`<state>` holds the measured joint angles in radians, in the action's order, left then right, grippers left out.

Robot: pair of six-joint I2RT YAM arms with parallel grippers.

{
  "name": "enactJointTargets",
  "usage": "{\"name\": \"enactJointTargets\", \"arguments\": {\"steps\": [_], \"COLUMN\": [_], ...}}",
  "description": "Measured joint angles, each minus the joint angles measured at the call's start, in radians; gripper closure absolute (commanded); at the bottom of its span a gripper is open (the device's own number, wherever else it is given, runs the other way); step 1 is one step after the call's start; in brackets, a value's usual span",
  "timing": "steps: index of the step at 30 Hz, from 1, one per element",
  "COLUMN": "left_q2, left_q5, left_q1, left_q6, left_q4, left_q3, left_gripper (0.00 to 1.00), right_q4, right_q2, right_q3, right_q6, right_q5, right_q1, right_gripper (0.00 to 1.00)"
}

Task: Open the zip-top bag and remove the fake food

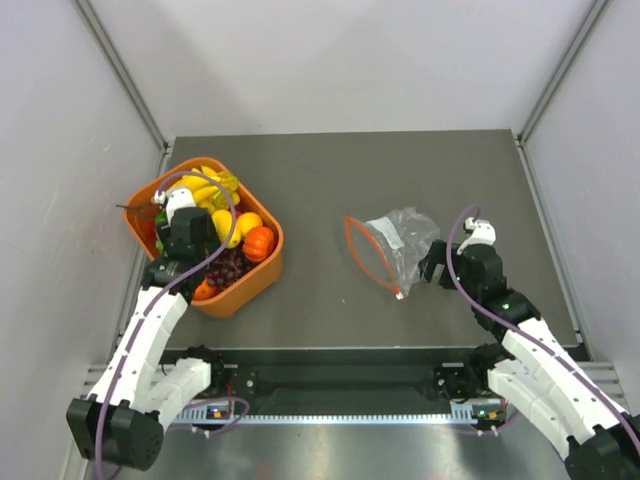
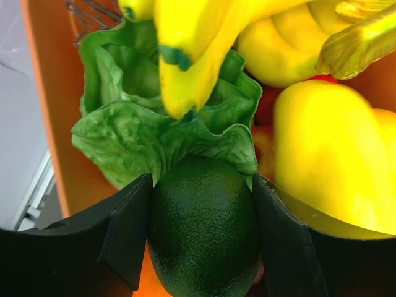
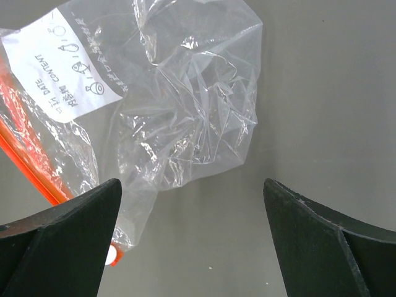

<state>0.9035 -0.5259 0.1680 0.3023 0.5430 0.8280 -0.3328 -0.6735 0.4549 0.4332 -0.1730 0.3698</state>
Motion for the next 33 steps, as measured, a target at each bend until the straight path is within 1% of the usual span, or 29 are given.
{"name": "enactJointTargets", "arguments": {"steps": [1,2,3,5,15,22,28,29,33], "left_q2": [0.003,0.002,-0.004,-0.019,-0.166,-0.231,-0.269,-0.274,-0.291], "left_q5": [0.011,0.022,0.031,0.047,0.164,0.256,0.356,0.37,0.414], "left_q1": [-0.004,-0.008,-0.009,-0.01,-0.01,-0.01,-0.01,-0.01,-0.01], "left_q6": [-0.002,-0.002,-0.005,-0.011,-0.029,-0.068,-0.089,-0.091,-0.095], "left_q4": [-0.003,-0.007,-0.008,-0.008,-0.011,0.008,0.014,0.014,0.02], "left_q3": [0.0,0.0,0.0,0.0,-0.006,0.009,0.13,0.151,0.225], "left_gripper": [0.47,0.27,0.19,0.09,0.01,0.01,0.01,0.01,0.01], "right_q4": [-0.006,-0.014,-0.02,-0.023,-0.036,-0.056,-0.084,-0.093,-0.127], "right_q2": [0.002,0.003,0.003,0.006,0.005,0.004,0.034,0.047,0.075], "right_q3": [0.0,0.003,0.006,0.007,0.015,0.037,0.058,0.07,0.134], "right_q6": [-0.003,-0.005,-0.006,-0.007,-0.018,-0.032,-0.055,-0.061,-0.085], "right_q5": [0.0,0.002,0.002,0.003,0.014,0.018,0.045,0.05,0.063], "right_q1": [0.0,0.0,0.0,0.0,0.0,0.0,0.0,0.0,0.0], "right_gripper": [0.04,0.04,0.04,0.04,0.03,0.02,0.02,0.0,0.0]}}
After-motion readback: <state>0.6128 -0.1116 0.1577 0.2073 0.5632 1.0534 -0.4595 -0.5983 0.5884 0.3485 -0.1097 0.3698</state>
